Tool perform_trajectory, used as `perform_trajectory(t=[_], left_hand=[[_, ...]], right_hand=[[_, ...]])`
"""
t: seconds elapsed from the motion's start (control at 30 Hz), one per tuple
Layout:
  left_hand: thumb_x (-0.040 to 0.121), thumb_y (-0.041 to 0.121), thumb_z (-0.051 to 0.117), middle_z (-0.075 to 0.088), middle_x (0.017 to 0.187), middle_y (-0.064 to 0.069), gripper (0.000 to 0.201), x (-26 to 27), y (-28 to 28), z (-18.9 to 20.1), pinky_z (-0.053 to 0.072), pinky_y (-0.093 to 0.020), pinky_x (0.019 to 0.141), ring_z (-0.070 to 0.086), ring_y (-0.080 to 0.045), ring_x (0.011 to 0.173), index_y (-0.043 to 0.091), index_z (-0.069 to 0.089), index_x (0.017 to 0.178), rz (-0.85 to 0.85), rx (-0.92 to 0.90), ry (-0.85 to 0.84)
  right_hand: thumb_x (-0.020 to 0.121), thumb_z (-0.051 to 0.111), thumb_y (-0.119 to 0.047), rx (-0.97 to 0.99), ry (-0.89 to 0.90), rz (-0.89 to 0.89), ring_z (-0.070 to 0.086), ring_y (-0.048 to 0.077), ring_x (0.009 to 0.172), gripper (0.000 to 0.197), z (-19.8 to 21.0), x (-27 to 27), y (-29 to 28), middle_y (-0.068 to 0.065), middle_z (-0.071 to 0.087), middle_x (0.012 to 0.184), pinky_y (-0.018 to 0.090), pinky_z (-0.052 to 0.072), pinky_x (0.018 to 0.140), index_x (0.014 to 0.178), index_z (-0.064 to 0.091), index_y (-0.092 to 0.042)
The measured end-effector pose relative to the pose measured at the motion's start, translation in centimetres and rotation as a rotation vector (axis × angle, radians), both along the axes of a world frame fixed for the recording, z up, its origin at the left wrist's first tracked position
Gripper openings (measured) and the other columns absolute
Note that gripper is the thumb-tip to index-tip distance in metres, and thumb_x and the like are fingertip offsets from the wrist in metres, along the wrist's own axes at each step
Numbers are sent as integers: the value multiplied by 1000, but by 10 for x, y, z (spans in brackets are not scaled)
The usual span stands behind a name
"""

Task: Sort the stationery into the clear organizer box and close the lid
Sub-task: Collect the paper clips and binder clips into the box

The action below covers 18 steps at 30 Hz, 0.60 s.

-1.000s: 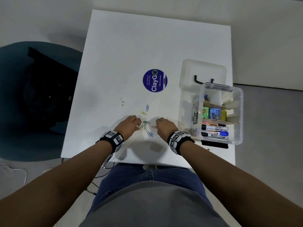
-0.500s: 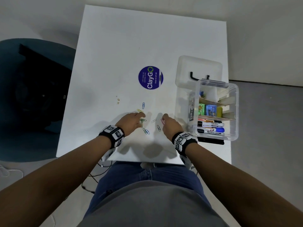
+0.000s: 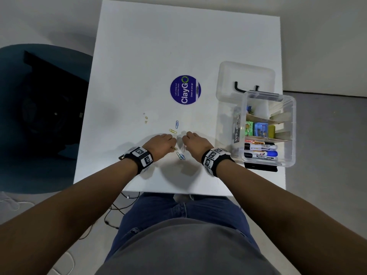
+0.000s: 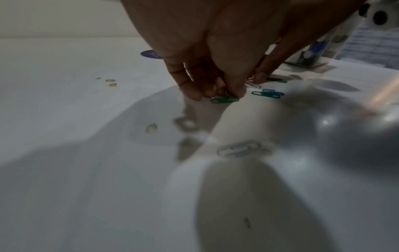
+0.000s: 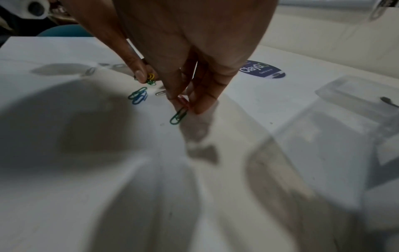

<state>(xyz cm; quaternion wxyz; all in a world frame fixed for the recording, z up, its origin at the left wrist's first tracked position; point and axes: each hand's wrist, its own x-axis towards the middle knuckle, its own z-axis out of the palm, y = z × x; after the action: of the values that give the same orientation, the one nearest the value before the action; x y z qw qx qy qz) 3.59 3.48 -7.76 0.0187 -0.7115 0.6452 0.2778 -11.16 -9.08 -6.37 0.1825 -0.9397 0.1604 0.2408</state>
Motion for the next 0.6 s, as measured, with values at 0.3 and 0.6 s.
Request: perform_trajectory(t=[0.3, 0.6], left_hand=[[98, 25, 47, 58, 112, -13, 25, 4, 6, 4, 42, -38, 85, 53, -30, 103, 4, 56, 109, 71, 2, 9], [97, 26, 50, 57, 110, -12, 24, 4, 10, 9, 46, -41, 84, 53, -29, 105, 4, 57, 107, 183, 25, 97]], right_hand=[[92, 45, -6, 41, 22, -160, 50, 31, 112, 30, 5, 6, 13, 14, 49, 123, 38, 43, 73, 122, 47, -3], [91, 57, -5, 15, 29, -93, 46, 33, 116, 42, 8, 8, 51, 19, 44, 128, 40, 51, 84, 129, 41, 3]])
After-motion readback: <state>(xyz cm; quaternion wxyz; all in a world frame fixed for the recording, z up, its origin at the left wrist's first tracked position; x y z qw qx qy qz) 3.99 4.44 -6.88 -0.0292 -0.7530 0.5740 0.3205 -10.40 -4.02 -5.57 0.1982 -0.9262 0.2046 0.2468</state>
